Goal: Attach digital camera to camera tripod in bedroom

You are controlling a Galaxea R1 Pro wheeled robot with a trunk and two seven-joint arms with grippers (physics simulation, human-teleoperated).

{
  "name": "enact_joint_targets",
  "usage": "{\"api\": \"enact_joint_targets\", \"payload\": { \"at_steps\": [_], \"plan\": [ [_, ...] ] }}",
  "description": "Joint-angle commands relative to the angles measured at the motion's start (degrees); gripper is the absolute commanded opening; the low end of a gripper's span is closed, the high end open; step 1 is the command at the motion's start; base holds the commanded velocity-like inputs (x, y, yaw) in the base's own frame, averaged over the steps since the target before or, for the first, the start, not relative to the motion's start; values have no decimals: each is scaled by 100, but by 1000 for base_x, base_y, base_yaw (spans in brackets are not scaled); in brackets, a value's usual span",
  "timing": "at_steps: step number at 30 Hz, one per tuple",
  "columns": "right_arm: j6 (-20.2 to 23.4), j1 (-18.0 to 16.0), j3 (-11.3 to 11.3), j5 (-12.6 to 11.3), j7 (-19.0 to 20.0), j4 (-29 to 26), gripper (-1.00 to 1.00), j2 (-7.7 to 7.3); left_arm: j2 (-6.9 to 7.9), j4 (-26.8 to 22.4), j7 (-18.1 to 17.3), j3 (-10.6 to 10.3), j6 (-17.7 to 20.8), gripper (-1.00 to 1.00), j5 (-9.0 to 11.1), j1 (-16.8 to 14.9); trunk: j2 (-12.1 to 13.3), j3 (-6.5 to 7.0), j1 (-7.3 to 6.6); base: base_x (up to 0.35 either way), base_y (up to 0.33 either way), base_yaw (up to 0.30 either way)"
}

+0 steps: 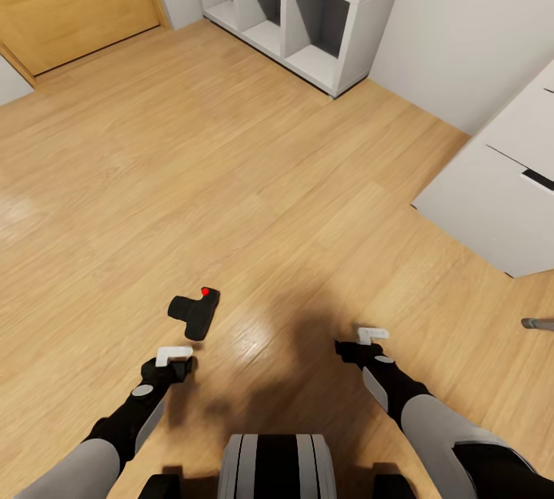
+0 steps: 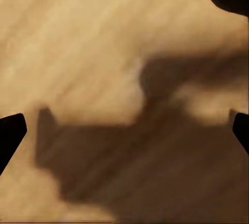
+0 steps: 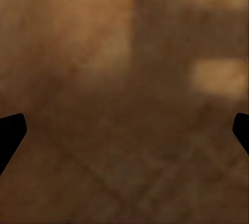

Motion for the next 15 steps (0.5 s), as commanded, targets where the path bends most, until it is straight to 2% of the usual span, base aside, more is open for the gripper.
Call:
{"api": "enact_joint_targets", "payload": {
  "at_steps": [1,4,15],
  "plan": [
    [4,-3,6,-39,15,-5,100,14,-11,37,24,-21,-52,100,52,0,-1,-3,-1,0,0,0],
    [14,0,10,-11,58,5,100,22,-19,134,27,-19,-148,100,42,0,-1,-3,-1,0,0,0],
    [39,0,6,340,95,20,100,-10,-26,412,28,-18,-501,100,-129,-2,-1,-3,-1,0,0,0]
  ]
}}
